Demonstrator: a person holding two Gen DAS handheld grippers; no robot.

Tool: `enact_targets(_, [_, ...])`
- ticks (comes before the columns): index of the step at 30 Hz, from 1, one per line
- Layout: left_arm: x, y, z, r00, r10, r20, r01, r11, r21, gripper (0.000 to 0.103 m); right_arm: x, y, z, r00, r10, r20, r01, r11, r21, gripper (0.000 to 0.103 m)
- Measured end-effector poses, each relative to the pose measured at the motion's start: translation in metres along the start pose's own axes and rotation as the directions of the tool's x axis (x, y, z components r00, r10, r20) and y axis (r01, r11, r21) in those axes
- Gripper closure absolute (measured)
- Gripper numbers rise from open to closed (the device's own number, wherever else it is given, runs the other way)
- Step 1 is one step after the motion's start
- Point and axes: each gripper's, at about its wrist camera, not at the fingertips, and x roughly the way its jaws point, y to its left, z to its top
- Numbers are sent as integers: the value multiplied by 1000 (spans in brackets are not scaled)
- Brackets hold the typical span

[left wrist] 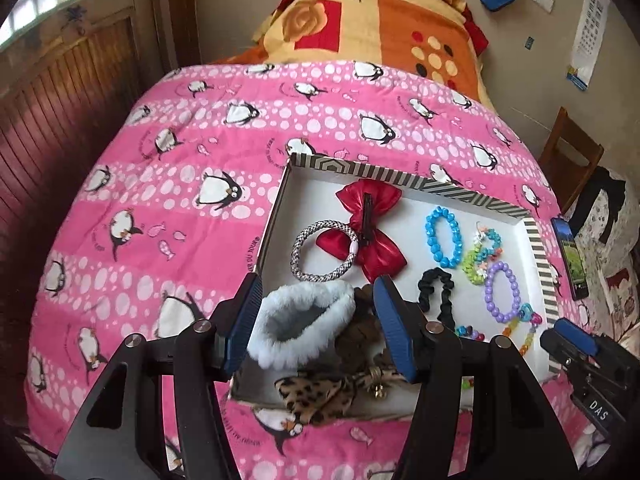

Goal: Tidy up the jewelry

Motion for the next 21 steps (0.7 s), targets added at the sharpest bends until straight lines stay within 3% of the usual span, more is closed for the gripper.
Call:
enact_targets(4, [-11,-2,-6,1000,12,3,-12,1000,10,45,-6,8,-2,1000,3,14,-3,1000,-1,62])
enact_targets(17, [-31,-3,-25,998,57,7,-57,998,25,45,-15,25,-9,999,-14,31,14,1000,-3,60])
enact_targets(21, [-36,-7,-29,998,66,13,-67,997,45,45,-16,28,-9,999,-18,28,18,1000,6,55])
